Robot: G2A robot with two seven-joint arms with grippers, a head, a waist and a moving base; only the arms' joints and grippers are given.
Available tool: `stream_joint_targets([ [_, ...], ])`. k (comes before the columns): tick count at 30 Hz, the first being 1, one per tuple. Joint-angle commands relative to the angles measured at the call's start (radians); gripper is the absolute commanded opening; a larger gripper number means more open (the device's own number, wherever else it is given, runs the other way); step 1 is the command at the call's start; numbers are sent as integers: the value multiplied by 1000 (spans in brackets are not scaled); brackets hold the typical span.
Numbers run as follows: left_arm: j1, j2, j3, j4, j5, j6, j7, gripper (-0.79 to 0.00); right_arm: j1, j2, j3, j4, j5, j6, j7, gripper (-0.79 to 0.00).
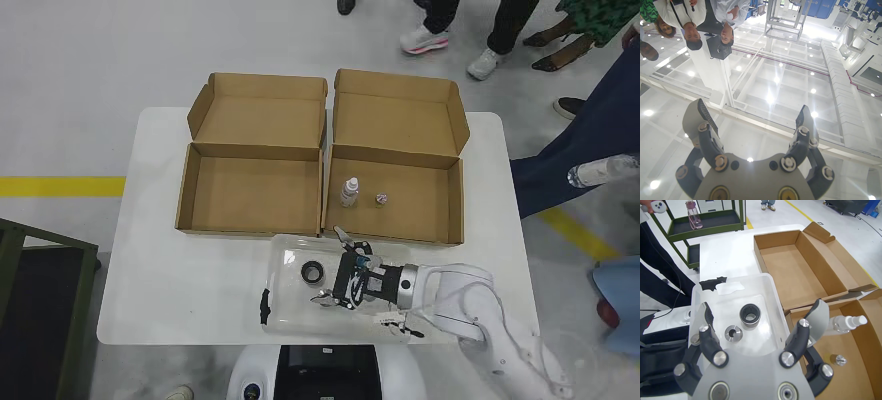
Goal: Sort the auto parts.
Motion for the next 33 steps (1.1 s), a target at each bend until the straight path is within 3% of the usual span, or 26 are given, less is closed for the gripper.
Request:
stream_joint_targets([
  [1,0,0,0,0,0,0,0,0,13,-2,-15,12,-18,-11,-22,0],
  [23,0,0,0,0,0,0,0,0,19,-4,-25,17,-37,-8,-44,0],
  [33,0,0,0,0,0,0,0,0,26,-5,-72,4,-66,-64,-6,0],
])
